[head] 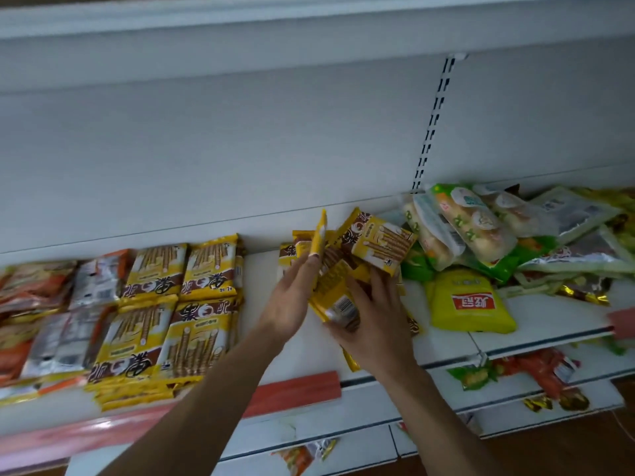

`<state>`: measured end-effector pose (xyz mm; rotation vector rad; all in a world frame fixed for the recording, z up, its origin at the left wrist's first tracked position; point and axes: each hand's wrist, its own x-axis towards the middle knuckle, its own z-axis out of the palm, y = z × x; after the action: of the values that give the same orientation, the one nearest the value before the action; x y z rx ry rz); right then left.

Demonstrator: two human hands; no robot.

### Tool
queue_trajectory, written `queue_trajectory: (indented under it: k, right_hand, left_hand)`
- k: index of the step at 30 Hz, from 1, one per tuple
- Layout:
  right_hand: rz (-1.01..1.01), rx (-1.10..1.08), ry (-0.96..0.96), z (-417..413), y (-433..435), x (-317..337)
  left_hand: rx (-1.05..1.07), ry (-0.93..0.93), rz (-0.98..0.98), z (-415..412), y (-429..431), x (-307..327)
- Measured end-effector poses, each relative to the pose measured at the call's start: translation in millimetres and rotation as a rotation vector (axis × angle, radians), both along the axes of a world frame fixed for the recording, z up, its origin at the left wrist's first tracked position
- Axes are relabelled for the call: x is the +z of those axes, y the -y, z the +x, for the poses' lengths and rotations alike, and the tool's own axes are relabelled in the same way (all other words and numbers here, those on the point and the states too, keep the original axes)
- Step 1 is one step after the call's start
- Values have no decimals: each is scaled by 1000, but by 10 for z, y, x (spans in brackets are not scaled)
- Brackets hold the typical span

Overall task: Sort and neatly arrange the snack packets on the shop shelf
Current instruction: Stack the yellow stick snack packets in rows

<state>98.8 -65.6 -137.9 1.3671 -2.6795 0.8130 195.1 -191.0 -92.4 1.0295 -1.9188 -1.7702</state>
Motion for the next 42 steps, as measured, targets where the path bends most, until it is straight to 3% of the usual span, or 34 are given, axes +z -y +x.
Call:
queue_trajectory:
  k: [4, 10, 14, 18, 24, 27, 31, 35, 39, 42]
  right_hand:
    - [24, -34, -15, 35, 31, 11]
    - [-182, -25, 40, 69, -2, 155]
    - [-259, -93, 283, 100, 16, 307]
    - [-242, -82, 410, 216, 59, 373]
    - [-228, -99, 507, 337, 141, 359]
    - [-376, -155, 589, 316, 108, 391]
    - [-754, -184, 975, 308, 228, 472]
    - [-838, -113, 1151, 428, 517, 495]
    - [-809, -94, 1110, 649, 900, 450]
    - [-733, -28, 1037, 828, 1187, 453]
  left_hand:
    - [27, -20, 51, 19, 16, -2]
    - [13, -273, 485, 130, 235, 118]
    - [-53, -387, 646, 212, 348, 168]
    - [-63, -319, 571, 182, 428, 261]
    - [167, -189, 619, 7, 519, 319]
    - [242, -274, 644, 58, 627, 296]
    - [237, -383, 599, 232, 736, 328]
    - [230, -345, 464, 582, 846, 316]
    - [418, -364, 347, 1098, 1064, 330]
    - [558, -365, 74, 1500, 1262, 355]
